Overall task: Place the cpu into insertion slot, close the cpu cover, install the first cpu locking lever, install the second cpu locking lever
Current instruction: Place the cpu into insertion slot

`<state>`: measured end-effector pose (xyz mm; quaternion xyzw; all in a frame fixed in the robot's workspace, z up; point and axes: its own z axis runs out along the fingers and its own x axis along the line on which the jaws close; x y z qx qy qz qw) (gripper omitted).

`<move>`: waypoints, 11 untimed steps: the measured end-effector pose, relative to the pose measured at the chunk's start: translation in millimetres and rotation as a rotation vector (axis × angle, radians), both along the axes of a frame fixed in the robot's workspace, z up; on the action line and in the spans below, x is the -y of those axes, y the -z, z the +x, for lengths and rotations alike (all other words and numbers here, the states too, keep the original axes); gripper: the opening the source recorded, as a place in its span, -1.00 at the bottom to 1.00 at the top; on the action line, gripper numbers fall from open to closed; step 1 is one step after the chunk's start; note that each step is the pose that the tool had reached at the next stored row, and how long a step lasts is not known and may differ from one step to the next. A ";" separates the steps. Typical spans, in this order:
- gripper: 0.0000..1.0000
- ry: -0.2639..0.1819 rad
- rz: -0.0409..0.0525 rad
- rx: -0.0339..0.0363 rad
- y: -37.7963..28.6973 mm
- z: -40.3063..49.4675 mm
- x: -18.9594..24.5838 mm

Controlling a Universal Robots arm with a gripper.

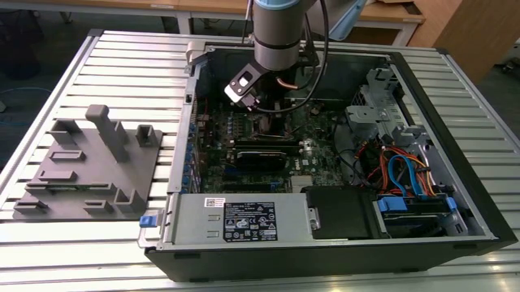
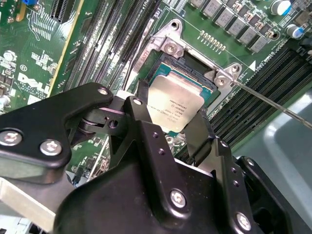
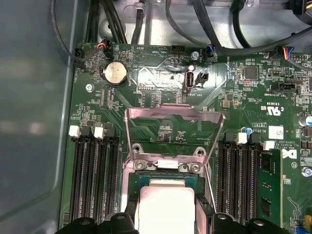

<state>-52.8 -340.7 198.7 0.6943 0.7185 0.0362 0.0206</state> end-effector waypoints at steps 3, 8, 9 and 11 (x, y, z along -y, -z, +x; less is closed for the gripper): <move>0.07 0.000 0.0004 0.0002 0.2 -0.1 0.4; 0.07 0.005 0.0001 0.0000 1.1 -0.4 0.7; 0.07 0.007 0.0002 0.0000 1.6 -0.5 0.7; 0.07 0.009 0.0002 0.0000 2.6 -0.6 0.7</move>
